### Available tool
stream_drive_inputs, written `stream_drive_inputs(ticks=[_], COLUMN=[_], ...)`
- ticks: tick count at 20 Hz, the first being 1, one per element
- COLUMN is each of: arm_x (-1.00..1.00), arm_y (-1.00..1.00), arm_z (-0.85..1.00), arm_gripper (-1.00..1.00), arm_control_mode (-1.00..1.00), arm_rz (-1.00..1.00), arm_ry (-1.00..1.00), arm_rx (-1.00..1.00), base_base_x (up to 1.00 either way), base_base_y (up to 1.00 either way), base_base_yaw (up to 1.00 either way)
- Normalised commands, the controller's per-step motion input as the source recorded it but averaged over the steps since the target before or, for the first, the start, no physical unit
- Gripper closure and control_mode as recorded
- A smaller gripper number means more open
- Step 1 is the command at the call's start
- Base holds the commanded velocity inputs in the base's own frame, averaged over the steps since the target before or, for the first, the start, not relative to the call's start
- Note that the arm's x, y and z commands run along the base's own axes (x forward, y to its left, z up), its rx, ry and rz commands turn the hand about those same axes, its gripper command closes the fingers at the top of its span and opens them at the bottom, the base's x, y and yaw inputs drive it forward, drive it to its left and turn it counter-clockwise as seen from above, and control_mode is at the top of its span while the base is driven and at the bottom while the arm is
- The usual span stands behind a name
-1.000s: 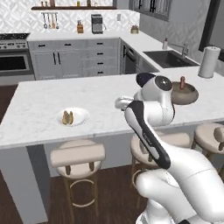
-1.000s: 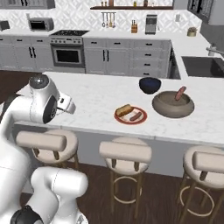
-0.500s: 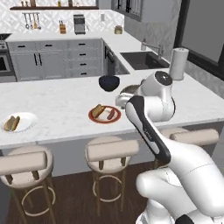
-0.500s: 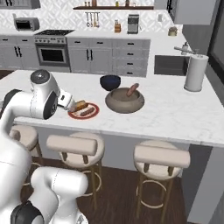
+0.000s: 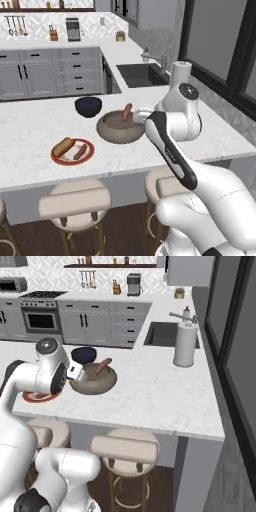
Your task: Place one bun and one sausage from the bowl on each plate.
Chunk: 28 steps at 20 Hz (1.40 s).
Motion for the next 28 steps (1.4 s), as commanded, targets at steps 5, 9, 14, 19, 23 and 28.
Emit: stream_drive_inputs(ticks=[5, 9, 14, 19, 23, 28], arm_x=[0.26, 0.99, 1.0, 0.89, 0.61, 0.34], arm_y=[0.01, 0.11, 0.02, 0.13, 0.31, 0.14], arm_z=[0.1, 0.01, -0.18, -0.5, -0.62, -0.63], arm_gripper=[-1.0, -1.0, -1.0, -1.0, -1.0, -1.0], arm_control_mode=[-1.0, -1.0, -1.0, -1.0, -1.0, -1.0], arm_rz=[-0.05, -0.16, -0.11, -0.01, 0.0, 0.0], arm_ry=[0.0, 0.0, 0.09, 0.22, 0.16, 0.02], arm_rx=[-0.01, -0.11, -0.05, 0.0, -0.01, -0.05], base_base_x=[0.57, 0.0, 0.0, 0.0, 0.0, 0.0], base_base_y=[-0.05, 0.0, 0.0, 0.0, 0.0, 0.0], base_base_yaw=[-0.04, 0.0, 0.0, 0.0, 0.0, 0.0])
